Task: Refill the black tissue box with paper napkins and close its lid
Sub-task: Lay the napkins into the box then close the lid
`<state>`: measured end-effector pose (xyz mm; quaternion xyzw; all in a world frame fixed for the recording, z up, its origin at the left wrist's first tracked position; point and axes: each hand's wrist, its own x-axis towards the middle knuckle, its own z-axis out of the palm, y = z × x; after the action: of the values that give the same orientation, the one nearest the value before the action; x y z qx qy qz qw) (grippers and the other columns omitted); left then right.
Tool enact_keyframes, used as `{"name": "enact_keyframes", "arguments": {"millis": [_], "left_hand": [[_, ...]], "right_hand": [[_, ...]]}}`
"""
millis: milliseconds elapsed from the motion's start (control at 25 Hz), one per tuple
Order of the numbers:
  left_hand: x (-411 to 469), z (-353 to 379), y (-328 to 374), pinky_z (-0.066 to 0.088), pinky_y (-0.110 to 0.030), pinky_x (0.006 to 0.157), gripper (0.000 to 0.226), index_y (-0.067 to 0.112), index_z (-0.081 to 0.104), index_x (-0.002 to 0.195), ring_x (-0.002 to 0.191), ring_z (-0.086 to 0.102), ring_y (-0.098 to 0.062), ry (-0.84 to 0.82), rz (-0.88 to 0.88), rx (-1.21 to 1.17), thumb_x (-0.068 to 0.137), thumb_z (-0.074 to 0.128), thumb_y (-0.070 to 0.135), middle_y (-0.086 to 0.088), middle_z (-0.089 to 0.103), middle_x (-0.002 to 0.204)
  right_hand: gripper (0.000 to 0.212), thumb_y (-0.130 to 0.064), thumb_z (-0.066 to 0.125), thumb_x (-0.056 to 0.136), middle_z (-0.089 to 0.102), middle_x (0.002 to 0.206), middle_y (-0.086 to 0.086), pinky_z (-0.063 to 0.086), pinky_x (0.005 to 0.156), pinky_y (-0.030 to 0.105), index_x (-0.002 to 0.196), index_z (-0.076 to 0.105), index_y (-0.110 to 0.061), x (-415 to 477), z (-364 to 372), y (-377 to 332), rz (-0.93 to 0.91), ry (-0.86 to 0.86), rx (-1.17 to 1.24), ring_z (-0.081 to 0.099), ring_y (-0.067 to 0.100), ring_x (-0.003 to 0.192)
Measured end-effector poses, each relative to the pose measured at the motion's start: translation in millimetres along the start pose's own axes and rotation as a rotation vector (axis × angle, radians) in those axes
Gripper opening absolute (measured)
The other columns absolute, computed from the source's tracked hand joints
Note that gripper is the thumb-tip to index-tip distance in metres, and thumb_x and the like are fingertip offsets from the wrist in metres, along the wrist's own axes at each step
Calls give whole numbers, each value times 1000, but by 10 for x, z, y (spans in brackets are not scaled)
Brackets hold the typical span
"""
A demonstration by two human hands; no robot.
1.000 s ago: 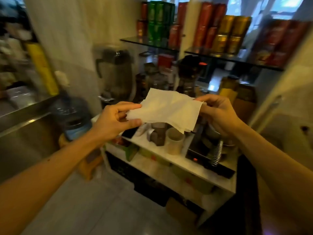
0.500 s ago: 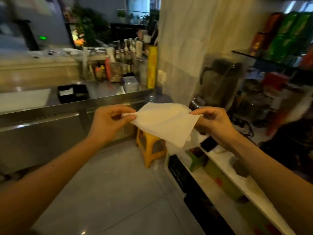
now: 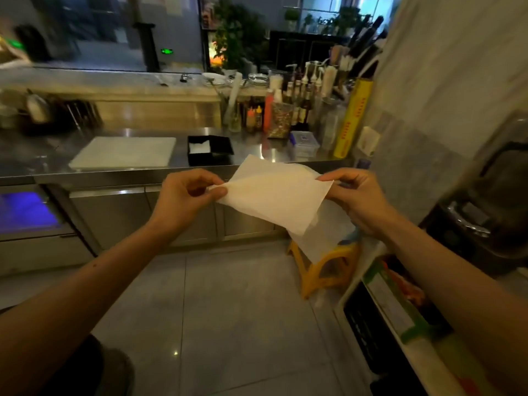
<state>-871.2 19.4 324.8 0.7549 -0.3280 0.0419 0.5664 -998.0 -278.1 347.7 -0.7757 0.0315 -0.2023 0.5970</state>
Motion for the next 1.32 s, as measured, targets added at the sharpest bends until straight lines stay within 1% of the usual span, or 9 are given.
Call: {"name": "enact_keyframes", "arguments": {"millis": [200, 320, 400, 600, 760, 960, 1080, 1200, 1320], "left_hand": [[361, -26, -409, 57, -21, 81, 17, 12, 71, 102, 97, 70, -10, 81, -62, 24, 85, 70, 15, 2, 72, 104], [703, 88, -621, 57, -22, 82, 17, 14, 70, 102, 97, 69, -12, 136, -95, 39, 85, 70, 16, 1, 71, 105], [939, 146, -719, 57, -24, 83, 15, 17, 71, 101, 98, 69, -13, 145, -123, 55, 86, 69, 16, 1, 71, 105], [1638, 294, -935, 57, -20, 82, 16, 21, 71, 103, 98, 68, -7, 201, -179, 129, 88, 67, 16, 6, 71, 105], [2129, 305, -1207, 57, -22, 80, 12, 20, 70, 98, 94, 69, -11, 294, -234, 151, 87, 69, 14, 2, 71, 101], [2683, 28, -1772, 56, -24, 78, 13, 27, 69, 91, 95, 68, -13, 361, -288, 175, 87, 70, 14, 3, 71, 99], [2943, -141, -2203, 53, -18, 75, 17, 32, 67, 88, 94, 67, -11, 366, -329, 174, 86, 70, 15, 8, 69, 97], [3229, -453, -2724, 52, -13, 71, 13, 25, 68, 93, 93, 66, -11, 357, -371, 154, 87, 69, 14, 10, 68, 95], [3443, -706, -3228, 54, -20, 77, 11, 19, 70, 96, 92, 66, -13, 306, -437, 98, 87, 69, 13, 5, 69, 96]], "right_hand": [[24, -34, 80, 67, 74, 99, 7, 57, 83, 48, 87, 78, -20, 788, 149, 328, -13, -86, 50, 68, 32, 97], [12, -13, 74, 80, 74, 98, 3, 58, 75, 32, 92, 76, -12, 1320, 128, 578, -4, -122, 40, 69, 20, 92], [11, -7, 72, 82, 73, 97, 0, 57, 70, 25, 92, 75, -11, 1648, 103, 676, -11, -150, 25, 69, 14, 89], [11, -12, 75, 80, 71, 104, 6, 58, 79, 31, 90, 76, -17, 2660, -50, 988, 21, -232, 26, 68, 20, 98], [17, -4, 73, 81, 71, 100, 14, 56, 71, 21, 98, 73, 0, 3306, 72, 1172, 23, -292, 51, 71, 14, 86], [14, -6, 75, 79, 73, 97, 8, 57, 75, 23, 91, 75, -12, 4095, 502, 1391, 2, -379, -11, 71, 17, 88], [15, -6, 75, 79, 72, 97, 5, 56, 74, 20, 94, 75, -11, 4435, 811, 1563, -24, -372, -65, 71, 13, 86], [14, -9, 75, 80, 72, 99, 7, 58, 79, 27, 94, 76, -11, 4859, 1281, 1735, 39, -348, -91, 69, 19, 91], [13, -11, 76, 80, 71, 101, 6, 58, 82, 32, 93, 77, -15, 5226, 1709, 1850, 94, -333, -119, 68, 20, 95]]}}
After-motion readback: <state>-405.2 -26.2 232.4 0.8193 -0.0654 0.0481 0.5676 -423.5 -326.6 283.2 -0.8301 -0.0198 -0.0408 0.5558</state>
